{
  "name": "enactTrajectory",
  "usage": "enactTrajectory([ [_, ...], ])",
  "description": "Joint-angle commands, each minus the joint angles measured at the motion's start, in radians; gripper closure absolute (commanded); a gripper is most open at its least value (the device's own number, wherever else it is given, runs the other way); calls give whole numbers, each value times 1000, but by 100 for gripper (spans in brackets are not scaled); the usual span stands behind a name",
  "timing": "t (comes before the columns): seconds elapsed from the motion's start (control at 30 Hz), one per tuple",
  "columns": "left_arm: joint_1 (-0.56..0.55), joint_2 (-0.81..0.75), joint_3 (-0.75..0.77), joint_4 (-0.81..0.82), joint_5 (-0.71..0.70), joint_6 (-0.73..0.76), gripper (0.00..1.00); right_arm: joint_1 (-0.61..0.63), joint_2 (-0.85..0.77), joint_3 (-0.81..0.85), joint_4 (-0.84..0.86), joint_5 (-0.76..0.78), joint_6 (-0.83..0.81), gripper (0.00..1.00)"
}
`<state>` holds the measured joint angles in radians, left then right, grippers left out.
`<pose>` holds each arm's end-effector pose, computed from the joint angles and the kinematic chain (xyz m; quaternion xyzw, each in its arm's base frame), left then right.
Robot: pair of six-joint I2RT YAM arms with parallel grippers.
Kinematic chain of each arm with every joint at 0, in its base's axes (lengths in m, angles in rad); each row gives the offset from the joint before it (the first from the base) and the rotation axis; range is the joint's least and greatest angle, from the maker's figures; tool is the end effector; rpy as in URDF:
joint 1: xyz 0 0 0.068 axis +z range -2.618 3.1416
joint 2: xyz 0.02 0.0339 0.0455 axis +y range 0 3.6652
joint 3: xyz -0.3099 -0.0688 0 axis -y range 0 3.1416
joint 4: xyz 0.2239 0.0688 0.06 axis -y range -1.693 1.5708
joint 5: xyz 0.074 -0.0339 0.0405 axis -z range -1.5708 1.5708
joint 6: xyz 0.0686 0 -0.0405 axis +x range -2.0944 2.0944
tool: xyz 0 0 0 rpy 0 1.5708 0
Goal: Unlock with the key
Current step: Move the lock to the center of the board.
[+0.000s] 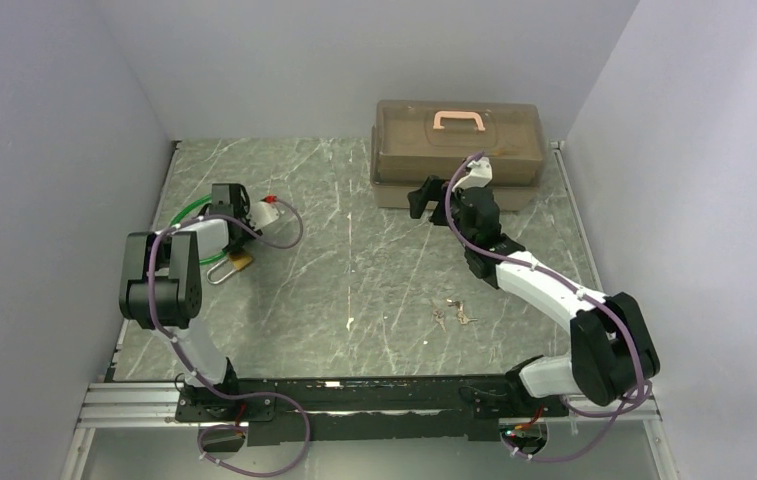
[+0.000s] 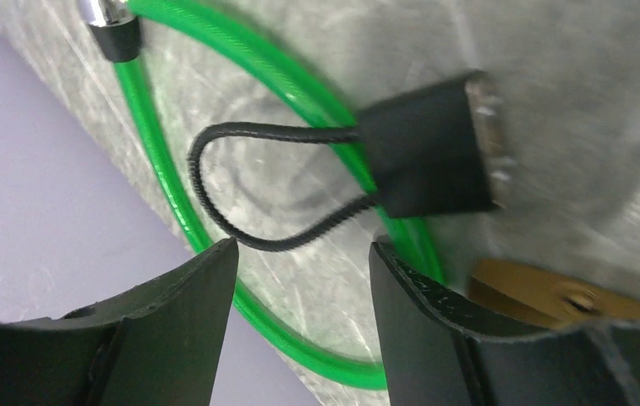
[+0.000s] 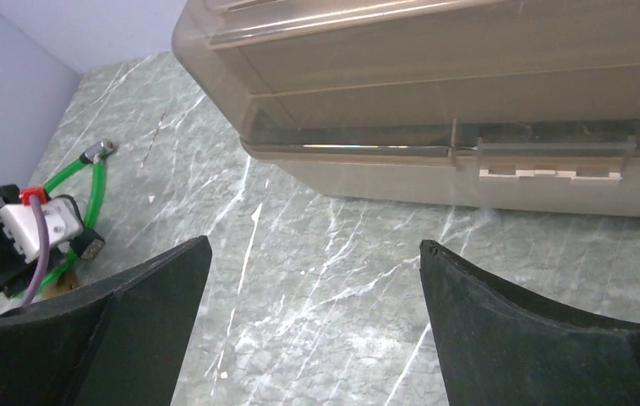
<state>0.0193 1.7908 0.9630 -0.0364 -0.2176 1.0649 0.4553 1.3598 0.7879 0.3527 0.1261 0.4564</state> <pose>0.3745 0.0220 0.1844 0.4331 0.8269 0.2647 0.2421 0.2863 0.1305 0.3149 0.0398 0.7786 0.2307 0.5822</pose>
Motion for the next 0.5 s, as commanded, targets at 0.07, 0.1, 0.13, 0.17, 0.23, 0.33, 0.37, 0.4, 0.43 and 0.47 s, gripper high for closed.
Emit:
enactTrajectory([
  [0.07, -55, -47, 0, -265, 149, 18, 37, 3, -69, -24, 17, 37, -3, 4],
  [0.1, -61, -36, 14, -293, 154, 7, 38, 3, -78, -31, 15, 41, -3, 4],
  [0.13, -66, -28, 27, -316, 160, -1, 40, 4, -87, -37, 13, 45, -5, 4],
  [0.17, -70, -22, 39, -339, 170, -6, 40, 3, -97, -42, 10, 49, -9, 4],
  [0.23, -79, -13, 50, -365, 188, -21, 40, 3, -117, -50, -3, 61, -17, 4],
  [0.33, -111, -25, 48, -392, 208, -48, 41, 2, -147, -58, -26, 84, -34, 3],
  [0.37, -131, -33, 43, -398, 226, -56, 41, 2, -158, -59, -34, 88, -38, 3],
  [0.4, -154, -42, 38, -410, 235, -67, 41, 2, -168, -61, -42, 91, -41, 2],
  [0.43, -184, -51, 32, -416, 236, -81, 41, 1, -177, -64, -46, 95, -44, 2],
  [0.47, -217, -60, 25, -418, 233, -92, 42, 2, -187, -67, -51, 97, -48, 2],
])
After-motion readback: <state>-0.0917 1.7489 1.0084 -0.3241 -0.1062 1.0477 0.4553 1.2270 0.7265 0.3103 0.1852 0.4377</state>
